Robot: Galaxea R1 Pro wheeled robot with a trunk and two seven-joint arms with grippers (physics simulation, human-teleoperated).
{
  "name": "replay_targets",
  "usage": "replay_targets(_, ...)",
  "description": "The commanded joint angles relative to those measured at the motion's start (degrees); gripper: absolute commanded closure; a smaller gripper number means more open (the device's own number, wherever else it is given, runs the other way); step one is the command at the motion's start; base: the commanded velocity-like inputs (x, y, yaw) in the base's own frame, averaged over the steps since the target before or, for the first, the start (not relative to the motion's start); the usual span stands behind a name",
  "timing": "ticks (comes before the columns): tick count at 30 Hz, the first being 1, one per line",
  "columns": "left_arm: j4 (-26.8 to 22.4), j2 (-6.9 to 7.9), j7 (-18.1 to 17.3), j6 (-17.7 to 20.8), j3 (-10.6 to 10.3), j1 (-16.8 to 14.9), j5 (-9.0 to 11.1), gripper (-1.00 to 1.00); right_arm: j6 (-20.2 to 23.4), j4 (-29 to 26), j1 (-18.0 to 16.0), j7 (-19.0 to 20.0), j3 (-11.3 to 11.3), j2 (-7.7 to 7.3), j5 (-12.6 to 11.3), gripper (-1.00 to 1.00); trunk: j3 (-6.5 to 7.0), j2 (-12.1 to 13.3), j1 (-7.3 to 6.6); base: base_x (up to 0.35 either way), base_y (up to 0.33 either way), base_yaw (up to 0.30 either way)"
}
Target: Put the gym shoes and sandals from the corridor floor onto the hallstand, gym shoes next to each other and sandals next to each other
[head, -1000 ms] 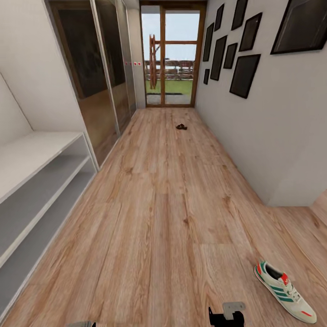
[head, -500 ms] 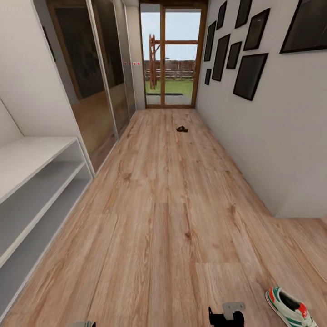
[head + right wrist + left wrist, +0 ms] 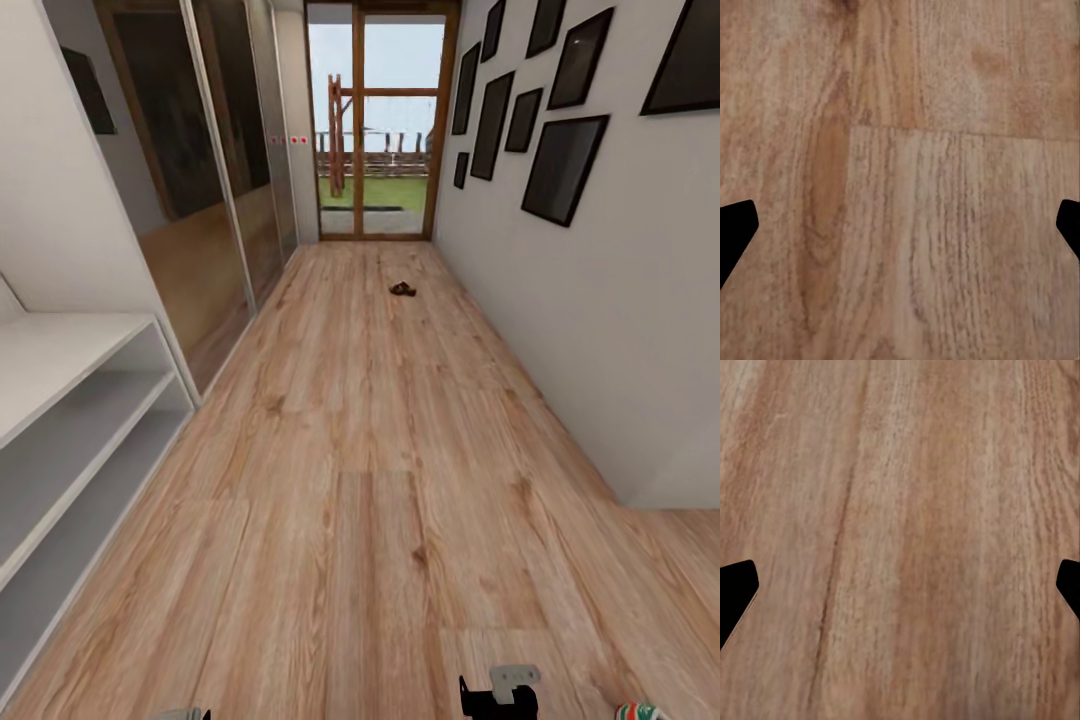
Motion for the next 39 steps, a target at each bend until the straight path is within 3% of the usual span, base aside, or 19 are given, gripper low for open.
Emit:
replay_targets(1, 0.06, 0.0, -0.6, -0.06, 0.37, -0.03, 0.3, -1.0, -0.14, 0.05, -0.03, -0.27, -0.43, 0.0, 0.6, -1.0, -0.05, -0.02, 0.03, 0.339, 0.0, 0.0)
replay_targets(39, 0.06, -0.06, -0.6, -0.06, 0.38, -0.06, 0.23, -1.0, -0.14, 0.05, -0.04, -0.27, -0.43, 0.02, 0.6, -1.0, -0.05, -0.02, 0.03, 0.338, 0.0, 0.0)
